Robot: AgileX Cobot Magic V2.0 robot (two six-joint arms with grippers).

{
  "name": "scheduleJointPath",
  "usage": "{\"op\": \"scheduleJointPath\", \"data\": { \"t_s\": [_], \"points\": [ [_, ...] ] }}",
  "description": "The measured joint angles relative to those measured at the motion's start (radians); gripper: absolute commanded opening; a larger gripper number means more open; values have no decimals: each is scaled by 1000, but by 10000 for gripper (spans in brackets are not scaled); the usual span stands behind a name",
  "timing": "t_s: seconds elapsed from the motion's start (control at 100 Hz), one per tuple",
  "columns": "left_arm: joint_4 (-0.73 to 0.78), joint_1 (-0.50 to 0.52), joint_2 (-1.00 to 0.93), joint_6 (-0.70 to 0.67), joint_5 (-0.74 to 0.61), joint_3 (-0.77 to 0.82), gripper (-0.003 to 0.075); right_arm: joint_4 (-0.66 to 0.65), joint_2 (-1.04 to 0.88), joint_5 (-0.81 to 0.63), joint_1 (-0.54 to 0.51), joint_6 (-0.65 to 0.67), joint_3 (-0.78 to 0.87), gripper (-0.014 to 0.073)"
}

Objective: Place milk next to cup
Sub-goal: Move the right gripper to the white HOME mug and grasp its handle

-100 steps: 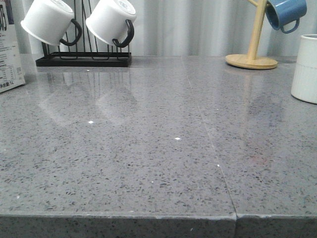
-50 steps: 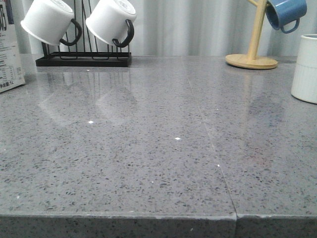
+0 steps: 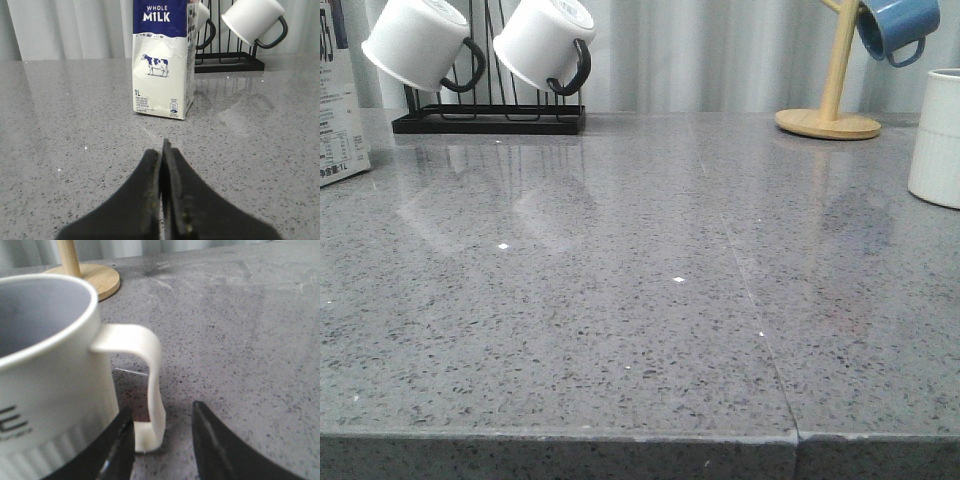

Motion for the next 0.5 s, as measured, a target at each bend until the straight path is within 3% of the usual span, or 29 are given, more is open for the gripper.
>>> {"op": "scheduleJointPath", "data": {
  "t_s": [0.27,0.5],
  "points": [
    [0,0,0,0,0,0,-20,3,110,-8,0,-2,-96,275],
    [0,0,0,0,0,0,-20,6,130,-9,0,-4,-114,15]
  ]
}}
